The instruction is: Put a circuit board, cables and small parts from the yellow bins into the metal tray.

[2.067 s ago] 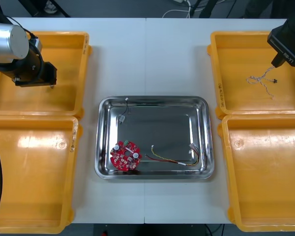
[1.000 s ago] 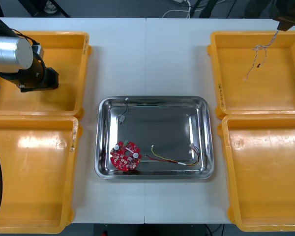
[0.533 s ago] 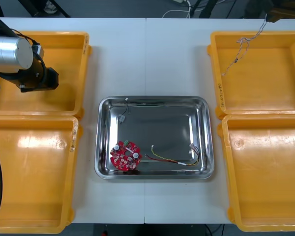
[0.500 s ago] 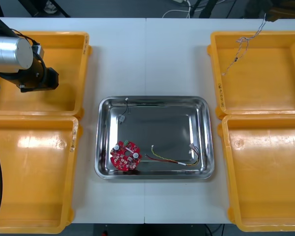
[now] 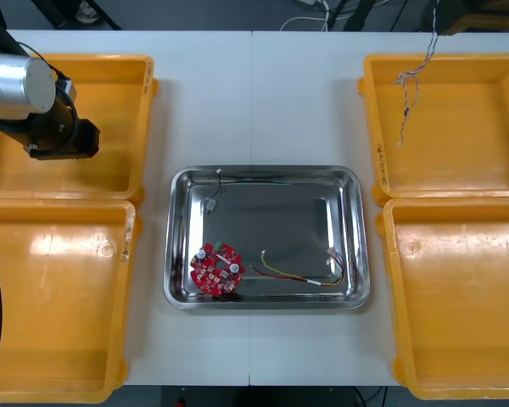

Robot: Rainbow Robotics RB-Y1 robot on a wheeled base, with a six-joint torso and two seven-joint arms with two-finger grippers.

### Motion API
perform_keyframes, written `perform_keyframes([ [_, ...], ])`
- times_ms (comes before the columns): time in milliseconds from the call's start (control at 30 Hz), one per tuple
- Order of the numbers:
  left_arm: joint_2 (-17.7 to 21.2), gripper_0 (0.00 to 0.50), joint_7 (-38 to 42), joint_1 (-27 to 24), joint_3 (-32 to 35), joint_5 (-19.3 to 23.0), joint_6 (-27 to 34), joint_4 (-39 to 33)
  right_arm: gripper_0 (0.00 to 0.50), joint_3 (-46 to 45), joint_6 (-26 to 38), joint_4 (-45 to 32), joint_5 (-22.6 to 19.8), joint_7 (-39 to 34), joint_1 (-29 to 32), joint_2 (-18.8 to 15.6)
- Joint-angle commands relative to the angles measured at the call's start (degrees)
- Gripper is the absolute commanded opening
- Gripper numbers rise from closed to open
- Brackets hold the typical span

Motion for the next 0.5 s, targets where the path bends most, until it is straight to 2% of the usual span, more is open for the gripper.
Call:
perform_keyframes([
  [33,2.6,0.0,-7.0,-2.3,2.6,-2.4,7.0,-8.4,0.0,2.0,0.2,-7.8,-2.4,2.9,2.2,-2.4],
  [233,2.6,0.0,-6.0,-2.3,2.8,-4.5,14.4,-15.2,0.0,3.0,0.2,-14.2,-7.0,2.9,4.1,-2.2],
  [500,2.5,0.0,-4.7,0.1,2.8,-5.3,19.7,-24.2,0.0,3.3,0.2,-20.8,-13.0,3.6,7.2,-0.5],
])
